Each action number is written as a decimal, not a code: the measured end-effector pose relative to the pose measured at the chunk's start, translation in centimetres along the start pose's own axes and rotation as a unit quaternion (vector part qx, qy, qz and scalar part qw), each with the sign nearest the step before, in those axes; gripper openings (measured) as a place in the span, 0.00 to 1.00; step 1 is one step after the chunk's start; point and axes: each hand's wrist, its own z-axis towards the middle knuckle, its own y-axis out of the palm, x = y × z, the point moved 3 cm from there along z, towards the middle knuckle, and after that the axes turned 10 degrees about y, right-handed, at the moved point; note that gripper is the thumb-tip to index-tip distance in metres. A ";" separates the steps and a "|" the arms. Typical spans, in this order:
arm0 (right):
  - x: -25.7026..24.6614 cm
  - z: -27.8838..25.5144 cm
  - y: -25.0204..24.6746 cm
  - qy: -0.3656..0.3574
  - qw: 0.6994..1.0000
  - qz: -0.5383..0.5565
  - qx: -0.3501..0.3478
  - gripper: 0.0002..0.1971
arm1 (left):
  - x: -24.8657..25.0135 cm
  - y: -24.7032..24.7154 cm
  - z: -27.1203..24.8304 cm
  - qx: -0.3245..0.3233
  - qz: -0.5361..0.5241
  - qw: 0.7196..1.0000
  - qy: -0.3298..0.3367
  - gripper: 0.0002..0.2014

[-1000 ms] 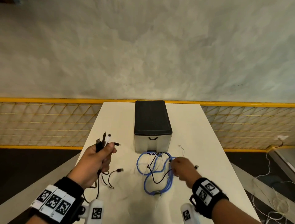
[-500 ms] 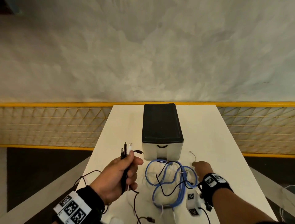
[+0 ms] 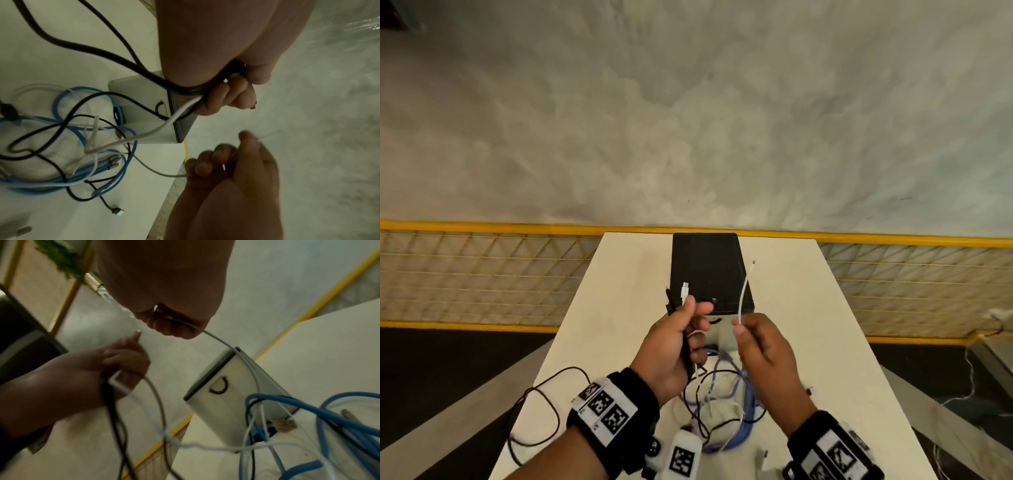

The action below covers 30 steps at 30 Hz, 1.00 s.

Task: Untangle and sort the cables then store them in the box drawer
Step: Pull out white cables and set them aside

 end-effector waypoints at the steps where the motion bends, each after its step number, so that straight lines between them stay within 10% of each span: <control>1: -0.8 -0.6 0.5 -0.011 1.000 -0.014 -0.024 0.10 | -0.1 0.5 -0.1 -0.006 0.005 1.000 0.002 0.18; 12: -1.8 -2.5 2.1 -0.031 0.995 -0.058 -0.082 0.09 | -0.1 0.2 -1.5 -0.007 0.045 0.997 0.063 0.19; 16: -0.6 -2.3 2.0 -0.070 0.989 -0.130 -0.003 0.01 | 0.7 -0.5 -1.7 0.004 0.081 0.992 0.100 0.12; 20: 1.8 -2.1 0.1 0.146 0.987 -0.062 0.018 0.17 | 1.5 -1.8 -1.6 0.018 0.057 0.989 0.136 0.14; 24: 3.6 -4.4 2.4 0.420 0.876 0.100 -0.216 0.29 | 0.7 -2.5 -2.0 0.011 0.053 0.989 0.137 0.16; 30: 3.4 -2.3 2.8 0.437 0.734 0.514 -0.079 0.10 | -0.4 -3.6 -4.2 0.020 0.000 0.994 0.107 0.15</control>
